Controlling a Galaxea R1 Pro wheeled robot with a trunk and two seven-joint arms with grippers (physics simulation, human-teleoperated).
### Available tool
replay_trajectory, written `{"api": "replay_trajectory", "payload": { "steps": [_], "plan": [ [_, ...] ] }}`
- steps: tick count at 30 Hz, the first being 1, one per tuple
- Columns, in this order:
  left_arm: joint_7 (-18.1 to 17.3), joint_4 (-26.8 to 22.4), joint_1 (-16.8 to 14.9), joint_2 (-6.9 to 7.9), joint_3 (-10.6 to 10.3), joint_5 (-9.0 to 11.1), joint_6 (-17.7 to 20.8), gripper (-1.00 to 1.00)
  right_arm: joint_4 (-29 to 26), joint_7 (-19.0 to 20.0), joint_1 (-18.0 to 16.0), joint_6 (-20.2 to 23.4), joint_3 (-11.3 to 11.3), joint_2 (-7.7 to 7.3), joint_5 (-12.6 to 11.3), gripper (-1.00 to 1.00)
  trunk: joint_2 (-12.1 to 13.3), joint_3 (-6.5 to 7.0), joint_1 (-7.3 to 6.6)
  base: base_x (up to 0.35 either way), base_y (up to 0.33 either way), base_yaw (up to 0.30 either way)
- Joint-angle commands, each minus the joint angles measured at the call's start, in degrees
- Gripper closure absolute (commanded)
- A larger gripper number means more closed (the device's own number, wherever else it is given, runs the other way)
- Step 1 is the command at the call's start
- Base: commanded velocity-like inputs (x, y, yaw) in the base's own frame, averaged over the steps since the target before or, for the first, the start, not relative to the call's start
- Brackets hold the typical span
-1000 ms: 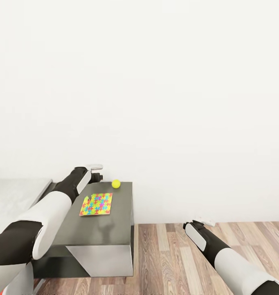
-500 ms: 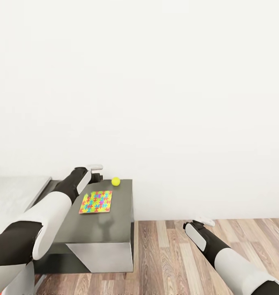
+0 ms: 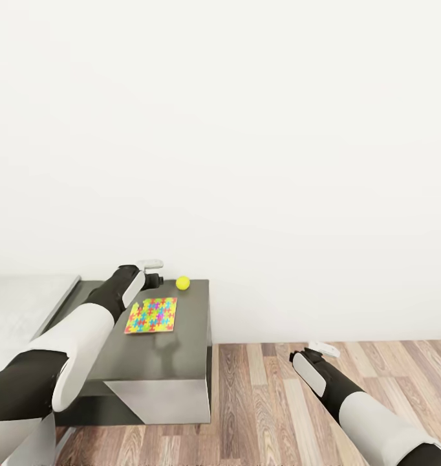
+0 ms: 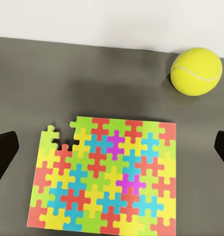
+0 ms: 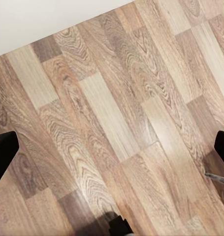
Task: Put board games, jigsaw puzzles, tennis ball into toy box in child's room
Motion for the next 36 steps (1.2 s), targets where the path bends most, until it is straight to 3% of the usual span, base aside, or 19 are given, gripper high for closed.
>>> {"api": "replay_trajectory", "payload": {
  "steps": [1, 18, 24, 36],
  "plan": [
    [0.4, -0.1, 0.0, 0.06, -0.5, 0.6, 0.2, -1.00, -0.1, -0.4, -0.1, 0.4, 0.4, -0.08, -0.2, -1.00, -0.1, -0.21, 0.03, 0.000, 0.000, 0.000],
    [0.4, -0.1, 0.3, 0.06, -0.4, 0.6, -0.7, -1.00, -0.1, -0.4, -0.1, 0.3, 0.4, -0.08, -0.2, -1.00, -0.1, -1.80, 0.03, 0.000, 0.000, 0.000],
    [0.3, -0.2, 0.7, 0.12, -0.5, 0.6, -3.6, -1.00, -0.1, -0.4, -0.1, 0.3, 0.4, -0.07, -0.2, -1.00, -0.1, -2.35, 0.03, 0.000, 0.000, 0.000],
    [0.3, -0.2, 0.8, 0.14, -0.5, 0.6, -4.6, -1.00, -0.1, -0.4, -0.1, 0.2, 0.4, -0.07, -0.1, -1.00, -0.1, -3.47, 0.03, 0.000, 0.000, 0.000]
  ]
}}
